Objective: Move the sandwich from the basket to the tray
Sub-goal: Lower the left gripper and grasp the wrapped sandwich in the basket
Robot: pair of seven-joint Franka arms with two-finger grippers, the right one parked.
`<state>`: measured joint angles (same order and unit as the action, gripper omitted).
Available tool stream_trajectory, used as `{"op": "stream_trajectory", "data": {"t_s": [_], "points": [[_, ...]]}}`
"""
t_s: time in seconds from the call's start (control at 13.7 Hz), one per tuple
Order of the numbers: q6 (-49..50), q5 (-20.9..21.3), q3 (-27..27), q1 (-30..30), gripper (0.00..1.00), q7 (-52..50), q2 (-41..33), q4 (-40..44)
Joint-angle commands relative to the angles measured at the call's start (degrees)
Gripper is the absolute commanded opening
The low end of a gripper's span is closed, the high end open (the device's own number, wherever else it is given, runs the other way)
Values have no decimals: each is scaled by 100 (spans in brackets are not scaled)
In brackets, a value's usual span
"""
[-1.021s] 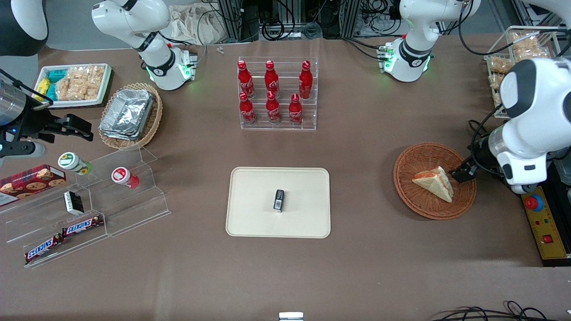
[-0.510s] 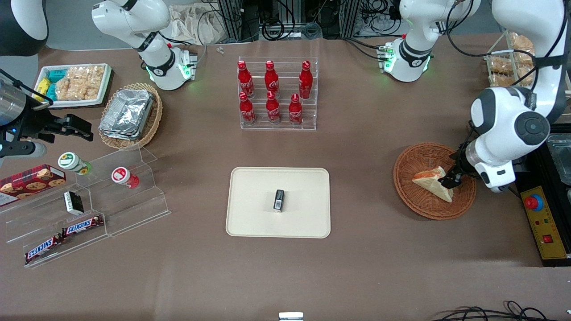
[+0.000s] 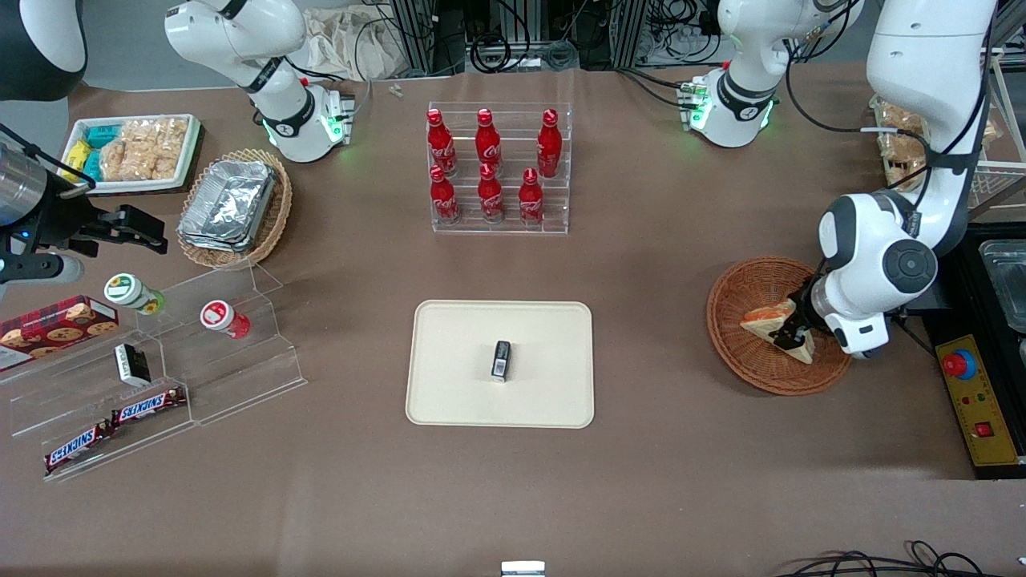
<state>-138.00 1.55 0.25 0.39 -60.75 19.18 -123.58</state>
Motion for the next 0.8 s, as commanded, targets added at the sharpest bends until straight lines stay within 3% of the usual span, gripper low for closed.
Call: {"op": "stream_trajectory", "data": {"t_s": [0.0,0.07,0.15,0.36,0.73], "points": [[-289,73,19,-12,32,-174,24,-44],[-246,73,19,-12,13,-174,7,-35],[-149,73,19,-21,0,-174,-98,-35],[875,73,-7,-30,0,-60,-642,402],[3609,-67,-375,-100,0,694,-776,2317]]}}
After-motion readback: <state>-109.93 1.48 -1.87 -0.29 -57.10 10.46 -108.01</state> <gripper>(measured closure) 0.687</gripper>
